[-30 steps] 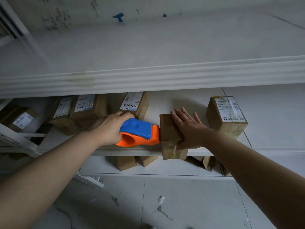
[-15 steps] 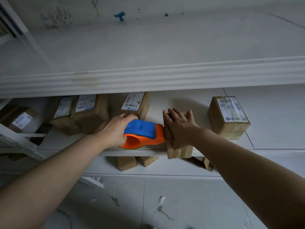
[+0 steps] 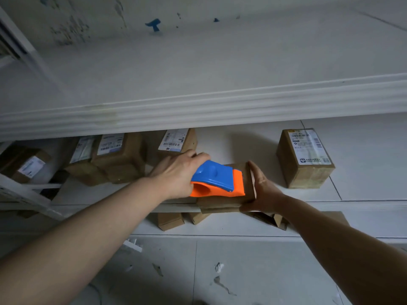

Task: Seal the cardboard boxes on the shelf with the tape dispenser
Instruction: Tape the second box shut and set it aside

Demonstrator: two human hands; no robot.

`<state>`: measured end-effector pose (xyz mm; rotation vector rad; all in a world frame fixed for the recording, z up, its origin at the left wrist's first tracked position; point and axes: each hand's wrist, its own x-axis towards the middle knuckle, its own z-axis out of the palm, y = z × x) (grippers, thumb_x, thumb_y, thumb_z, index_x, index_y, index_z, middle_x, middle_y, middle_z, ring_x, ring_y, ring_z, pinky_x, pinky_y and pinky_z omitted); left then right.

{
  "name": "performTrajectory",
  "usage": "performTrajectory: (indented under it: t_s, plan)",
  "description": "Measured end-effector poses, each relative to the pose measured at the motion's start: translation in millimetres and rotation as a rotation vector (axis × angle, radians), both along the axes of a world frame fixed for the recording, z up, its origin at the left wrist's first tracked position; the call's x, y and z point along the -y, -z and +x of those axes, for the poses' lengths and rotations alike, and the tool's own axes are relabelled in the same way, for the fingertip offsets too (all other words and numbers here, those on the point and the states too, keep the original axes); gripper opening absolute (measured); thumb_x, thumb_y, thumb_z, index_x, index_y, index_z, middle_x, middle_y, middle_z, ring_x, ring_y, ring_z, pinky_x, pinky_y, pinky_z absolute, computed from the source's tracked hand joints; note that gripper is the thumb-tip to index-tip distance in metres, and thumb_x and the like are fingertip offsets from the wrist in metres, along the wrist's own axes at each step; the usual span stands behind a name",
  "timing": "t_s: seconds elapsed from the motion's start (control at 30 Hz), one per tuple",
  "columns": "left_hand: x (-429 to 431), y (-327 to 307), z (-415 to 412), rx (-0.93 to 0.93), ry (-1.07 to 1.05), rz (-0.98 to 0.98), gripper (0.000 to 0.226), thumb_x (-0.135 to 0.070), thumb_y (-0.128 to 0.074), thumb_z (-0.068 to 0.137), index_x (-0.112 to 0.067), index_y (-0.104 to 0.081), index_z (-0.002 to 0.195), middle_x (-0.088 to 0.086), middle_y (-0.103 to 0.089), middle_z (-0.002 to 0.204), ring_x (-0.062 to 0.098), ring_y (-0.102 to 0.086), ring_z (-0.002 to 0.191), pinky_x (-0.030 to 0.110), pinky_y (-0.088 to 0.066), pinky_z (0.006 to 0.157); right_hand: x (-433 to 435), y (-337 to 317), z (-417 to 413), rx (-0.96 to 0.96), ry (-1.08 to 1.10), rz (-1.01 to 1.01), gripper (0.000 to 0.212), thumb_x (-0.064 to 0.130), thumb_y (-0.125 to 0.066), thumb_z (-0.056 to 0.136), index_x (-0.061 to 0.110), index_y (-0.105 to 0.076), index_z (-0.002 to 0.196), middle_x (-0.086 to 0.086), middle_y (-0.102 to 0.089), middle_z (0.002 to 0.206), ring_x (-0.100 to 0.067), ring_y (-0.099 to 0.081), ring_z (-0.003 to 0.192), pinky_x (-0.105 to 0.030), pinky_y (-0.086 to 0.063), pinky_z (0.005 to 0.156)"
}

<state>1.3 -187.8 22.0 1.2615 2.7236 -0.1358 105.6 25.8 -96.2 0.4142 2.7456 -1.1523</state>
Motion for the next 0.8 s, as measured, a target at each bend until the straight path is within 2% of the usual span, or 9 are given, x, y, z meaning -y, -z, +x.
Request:
performTrajectory:
  t_s: [0.07,0.1,0.17,0.23,0.33,0.37,0.5,0.63,0.8]
  plan:
    - [-13,3,3,-0.009,0.042,-0.005,0.076,-0.017,-0.066,0.077,-0.038,-0.027,0.14,-0.006,-0.045,0.127,0.023,-0.055,0.108,0.033,-0.047,0.081,-4,3,2,0.013,-0.02,0.079,0.146,0.033,-0.093,0.051,0.02,0.012,0.152,-0.001,-0.004,0.161,-0.022,-0.008,0.148,-0.044,-0.014,0.118]
    - [-17,2,3,-0.022,0.052,-0.008,0.077,-0.017,-0.066,0.077,-0.038,-0.027,0.141,-0.006,-0.045,0.128,0.022,-0.055,0.108,0.032,-0.047,0.079,-1,0,0,-0.013,-0.049,0.114,0.146,0.036,-0.093,0.051,0.02,0.012,0.152,0.001,0.001,0.161,-0.02,0.003,0.149,-0.05,-0.005,0.119]
    - [-21,0,0,-0.029,0.057,-0.018,0.081,-0.019,-0.069,0.077,-0.036,-0.026,0.143,-0.005,-0.045,0.129,0.02,-0.054,0.107,0.03,-0.046,0.077,5,-7,-7,-0.088,-0.128,0.127,0.145,0.039,-0.092,0.051,0.021,0.012,0.152,0.001,0.001,0.162,-0.015,0.01,0.148,-0.05,0.004,0.119]
    - [-22,-1,-4,-0.028,0.06,-0.028,0.083,-0.022,-0.071,0.077,-0.037,-0.024,0.145,-0.006,-0.045,0.129,0.019,-0.054,0.107,0.028,-0.046,0.076,11,-11,-12,-0.124,-0.174,0.11,0.141,0.04,-0.089,0.055,0.022,0.012,0.151,0.0,-0.005,0.161,-0.017,0.003,0.149,-0.047,0.001,0.12]
    - [-18,1,-8,-0.041,0.068,-0.031,0.084,-0.017,-0.068,0.079,-0.04,-0.021,0.145,-0.007,-0.044,0.13,0.02,-0.054,0.107,0.029,-0.048,0.076,9,-6,-15,-0.146,-0.133,0.103,0.13,0.036,-0.086,0.059,0.022,0.003,0.153,0.002,-0.023,0.156,-0.019,-0.018,0.144,-0.046,-0.017,0.118]
    - [-14,1,-11,-0.048,0.068,-0.03,0.084,-0.014,-0.065,0.079,-0.041,-0.02,0.145,-0.007,-0.042,0.133,0.021,-0.053,0.109,0.03,-0.048,0.077,7,-5,-16,-0.146,-0.126,0.122,0.128,0.036,-0.085,0.058,0.022,-0.001,0.153,0.002,-0.025,0.155,-0.019,-0.022,0.143,-0.047,-0.019,0.117]
    - [39,-4,-45,0.044,-0.06,0.024,0.085,-0.01,-0.063,0.076,-0.047,-0.027,0.143,-0.012,-0.039,0.142,0.021,-0.05,0.12,0.033,-0.047,0.085,9,-7,-23,-0.089,-0.134,0.24,0.125,0.035,-0.083,0.06,0.02,0.0,0.153,0.0,-0.017,0.157,-0.019,-0.014,0.146,-0.048,-0.008,0.12]
    - [110,2,-74,0.146,-0.147,0.099,0.089,-0.004,-0.065,0.066,-0.052,-0.036,0.135,-0.006,-0.05,0.131,0.023,-0.056,0.112,0.038,-0.049,0.087,15,-11,-23,-0.043,-0.135,0.3,0.126,0.036,-0.083,0.062,0.023,0.004,0.152,0.0,-0.012,0.158,-0.019,-0.01,0.147,-0.046,-0.003,0.121]
    - [127,23,-84,0.193,-0.147,0.166,0.087,-0.002,-0.066,0.066,-0.044,-0.04,0.138,-0.006,-0.052,0.126,0.021,-0.056,0.107,0.04,-0.049,0.086,18,-16,-25,-0.002,-0.136,0.346,0.127,0.035,-0.084,0.063,0.021,0.005,0.152,-0.001,-0.011,0.159,-0.021,-0.009,0.147,-0.048,0.0,0.119]
